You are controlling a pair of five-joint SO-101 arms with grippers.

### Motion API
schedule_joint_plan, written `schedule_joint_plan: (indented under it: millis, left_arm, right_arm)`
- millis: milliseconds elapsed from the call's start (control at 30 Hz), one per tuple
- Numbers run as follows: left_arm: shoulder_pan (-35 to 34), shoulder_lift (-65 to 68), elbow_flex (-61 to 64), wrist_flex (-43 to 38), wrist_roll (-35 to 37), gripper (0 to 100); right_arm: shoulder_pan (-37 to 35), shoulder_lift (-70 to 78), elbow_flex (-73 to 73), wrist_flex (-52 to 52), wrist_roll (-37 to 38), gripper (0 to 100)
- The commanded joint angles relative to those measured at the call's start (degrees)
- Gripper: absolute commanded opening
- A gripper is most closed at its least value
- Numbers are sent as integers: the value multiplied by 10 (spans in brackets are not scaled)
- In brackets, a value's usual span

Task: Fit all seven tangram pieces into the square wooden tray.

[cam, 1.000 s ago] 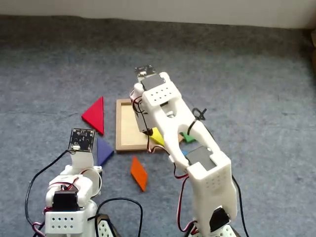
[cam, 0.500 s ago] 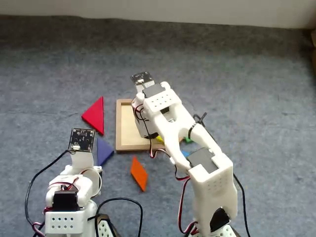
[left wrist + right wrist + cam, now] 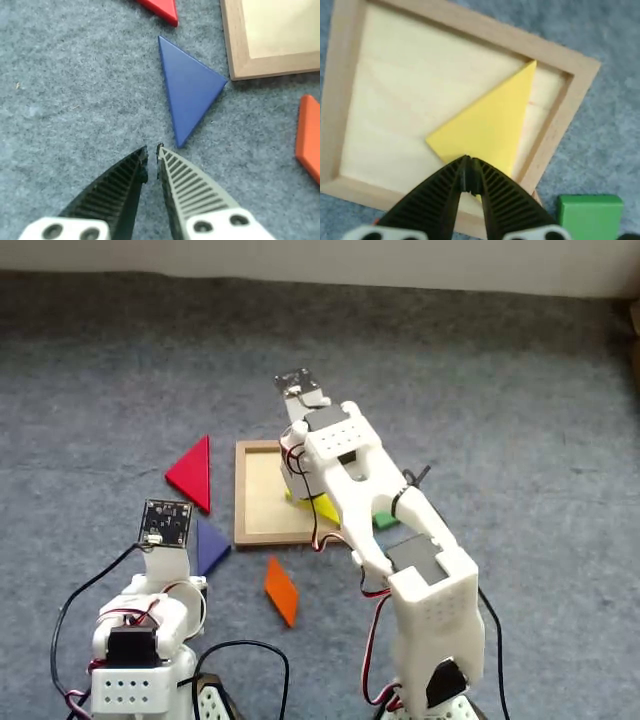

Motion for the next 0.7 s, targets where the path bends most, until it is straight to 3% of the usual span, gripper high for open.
schedule_joint_plan:
  millis: [0, 367, 667]
  left_arm:
    - [-3, -21, 11, 3, -4, 55]
    - [-3, -21, 11, 3, -4, 55]
    - [-3, -21, 11, 3, -4, 55]
  right_arm:
    - [-1, -64, -4, -5, 7, 14]
    - [-36, -17, 0, -155, 9, 14]
    - [31, 30, -4, -125, 11, 14]
